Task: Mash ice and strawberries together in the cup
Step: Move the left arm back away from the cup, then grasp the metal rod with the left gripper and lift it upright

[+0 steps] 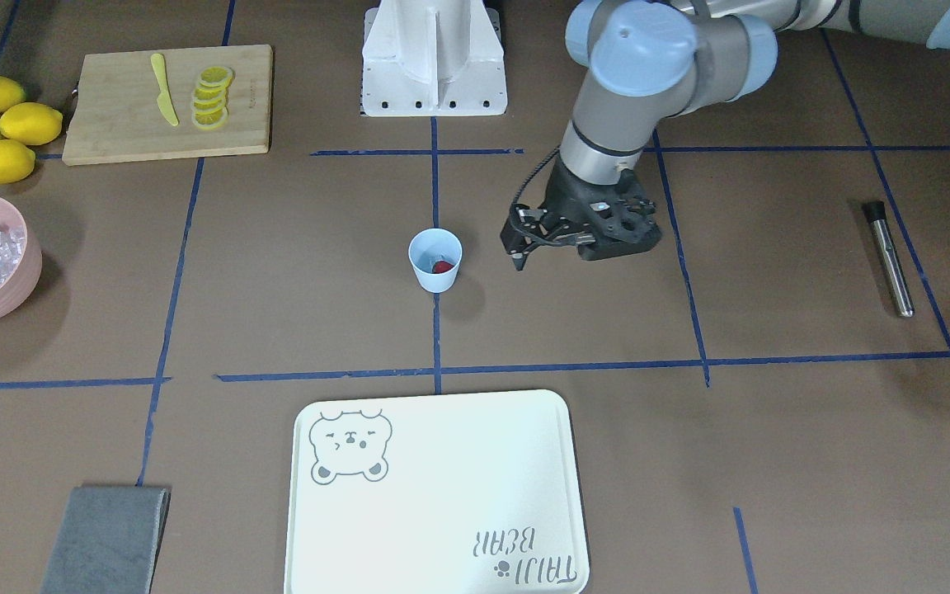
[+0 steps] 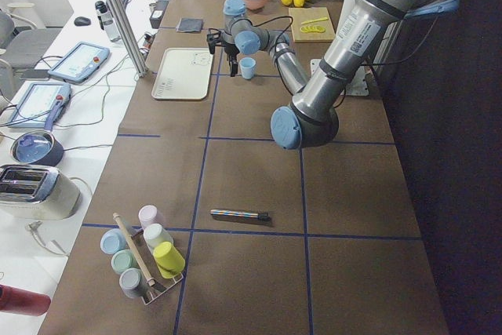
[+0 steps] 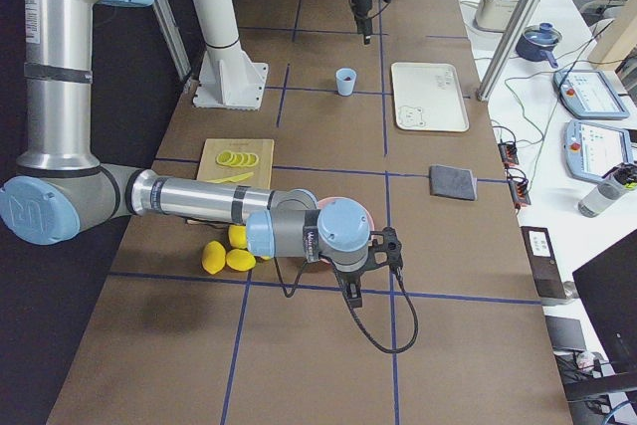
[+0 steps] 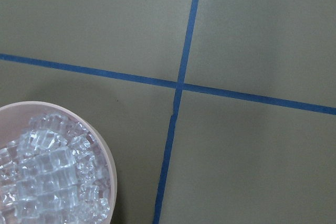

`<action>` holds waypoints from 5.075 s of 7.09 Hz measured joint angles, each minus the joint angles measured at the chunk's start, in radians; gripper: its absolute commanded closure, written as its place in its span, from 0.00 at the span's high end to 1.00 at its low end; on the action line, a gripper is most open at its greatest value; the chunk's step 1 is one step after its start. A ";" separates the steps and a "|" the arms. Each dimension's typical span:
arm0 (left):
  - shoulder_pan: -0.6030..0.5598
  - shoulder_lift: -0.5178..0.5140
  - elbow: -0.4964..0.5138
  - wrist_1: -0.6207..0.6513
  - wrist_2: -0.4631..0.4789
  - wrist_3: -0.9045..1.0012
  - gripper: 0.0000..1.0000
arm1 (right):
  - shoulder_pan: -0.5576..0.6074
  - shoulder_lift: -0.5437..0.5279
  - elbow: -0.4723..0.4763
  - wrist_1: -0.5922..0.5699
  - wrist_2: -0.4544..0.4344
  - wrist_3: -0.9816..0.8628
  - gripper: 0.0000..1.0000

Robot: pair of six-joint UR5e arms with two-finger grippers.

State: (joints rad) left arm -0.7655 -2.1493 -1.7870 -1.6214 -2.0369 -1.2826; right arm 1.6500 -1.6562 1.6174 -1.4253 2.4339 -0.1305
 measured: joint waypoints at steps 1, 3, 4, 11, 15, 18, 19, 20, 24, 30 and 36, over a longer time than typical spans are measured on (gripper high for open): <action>-0.061 0.089 -0.037 0.001 -0.043 0.133 1.00 | 0.000 0.010 0.003 -0.001 0.001 0.029 0.99; -0.187 0.241 -0.056 0.000 -0.118 0.405 1.00 | -0.001 0.025 0.005 -0.005 0.004 0.067 0.99; -0.266 0.315 -0.051 0.001 -0.164 0.565 1.00 | -0.001 0.027 0.006 -0.005 0.005 0.078 0.99; -0.445 0.519 0.271 -0.332 -0.222 0.865 1.00 | -0.002 0.029 0.012 0.000 0.006 0.085 0.99; -0.447 0.545 0.357 -0.422 -0.219 0.854 1.00 | -0.002 0.029 0.013 0.000 0.005 0.086 0.99; -0.437 0.577 0.424 -0.606 -0.211 0.702 1.00 | -0.002 0.029 0.012 0.000 0.005 0.086 0.99; -0.430 0.582 0.456 -0.664 -0.209 0.674 1.00 | -0.002 0.029 0.011 0.000 0.005 0.086 0.99; -0.416 0.584 0.476 -0.692 -0.208 0.664 1.00 | -0.002 0.029 0.011 0.000 0.005 0.085 0.99; -0.372 0.583 0.486 -0.708 -0.200 0.661 1.00 | -0.002 0.029 0.010 0.000 0.005 0.085 0.99; -0.366 0.587 0.482 -0.732 -0.190 0.665 0.07 | -0.002 0.029 0.012 0.000 0.005 0.086 0.99; -0.420 0.580 0.217 -0.696 -0.150 0.727 0.00 | -0.002 0.028 0.012 -0.001 0.010 0.085 0.99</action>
State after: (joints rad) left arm -1.1851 -1.5690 -1.5703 -2.3170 -2.1870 -0.5553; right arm 1.6475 -1.6278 1.6291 -1.4260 2.4434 -0.0453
